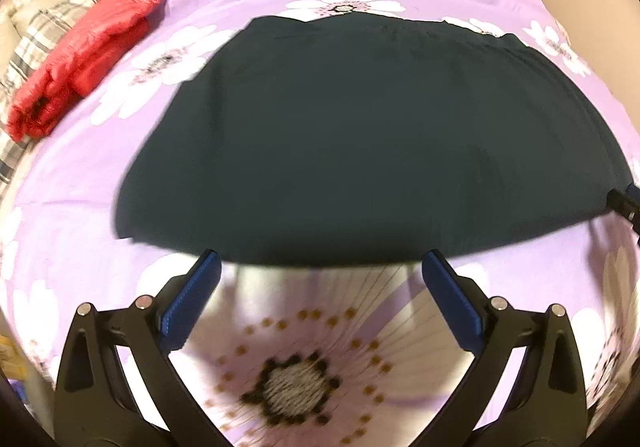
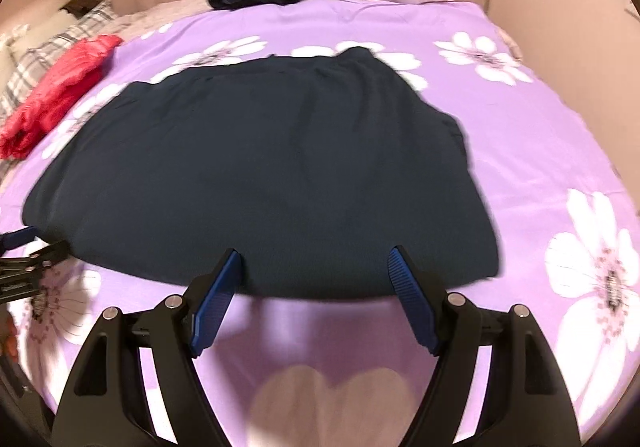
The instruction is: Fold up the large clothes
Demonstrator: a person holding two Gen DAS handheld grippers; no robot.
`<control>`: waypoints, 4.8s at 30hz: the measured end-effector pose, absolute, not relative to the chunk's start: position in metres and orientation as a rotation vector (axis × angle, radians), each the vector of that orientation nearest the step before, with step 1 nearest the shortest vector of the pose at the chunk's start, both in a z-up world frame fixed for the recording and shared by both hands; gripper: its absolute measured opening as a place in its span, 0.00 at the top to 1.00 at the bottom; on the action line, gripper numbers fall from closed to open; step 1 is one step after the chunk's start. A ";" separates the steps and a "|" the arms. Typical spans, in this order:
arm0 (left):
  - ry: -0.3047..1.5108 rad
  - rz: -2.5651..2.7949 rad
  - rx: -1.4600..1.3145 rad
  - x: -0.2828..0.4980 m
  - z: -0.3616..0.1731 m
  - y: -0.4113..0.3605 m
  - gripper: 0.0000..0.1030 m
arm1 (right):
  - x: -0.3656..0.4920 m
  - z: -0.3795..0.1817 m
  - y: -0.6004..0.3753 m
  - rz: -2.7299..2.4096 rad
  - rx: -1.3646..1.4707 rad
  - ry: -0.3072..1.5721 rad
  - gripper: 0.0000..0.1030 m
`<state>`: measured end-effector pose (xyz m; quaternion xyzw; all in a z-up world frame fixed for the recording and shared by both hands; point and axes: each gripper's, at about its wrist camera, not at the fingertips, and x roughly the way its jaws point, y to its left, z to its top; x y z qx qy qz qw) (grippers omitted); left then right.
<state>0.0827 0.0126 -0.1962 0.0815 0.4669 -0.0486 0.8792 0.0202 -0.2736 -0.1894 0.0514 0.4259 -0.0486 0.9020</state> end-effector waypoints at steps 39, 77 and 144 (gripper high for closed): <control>0.715 -0.073 0.070 -0.007 0.032 0.006 0.02 | -0.037 0.011 -0.220 -0.069 0.044 0.671 0.01; 0.884 -0.021 0.079 0.013 -0.016 0.007 0.02 | -0.021 -0.027 -0.197 -0.029 0.057 0.862 0.01; 0.899 -0.054 0.123 0.018 -0.022 -0.001 0.02 | -0.017 -0.038 -0.213 -0.057 0.105 0.876 0.01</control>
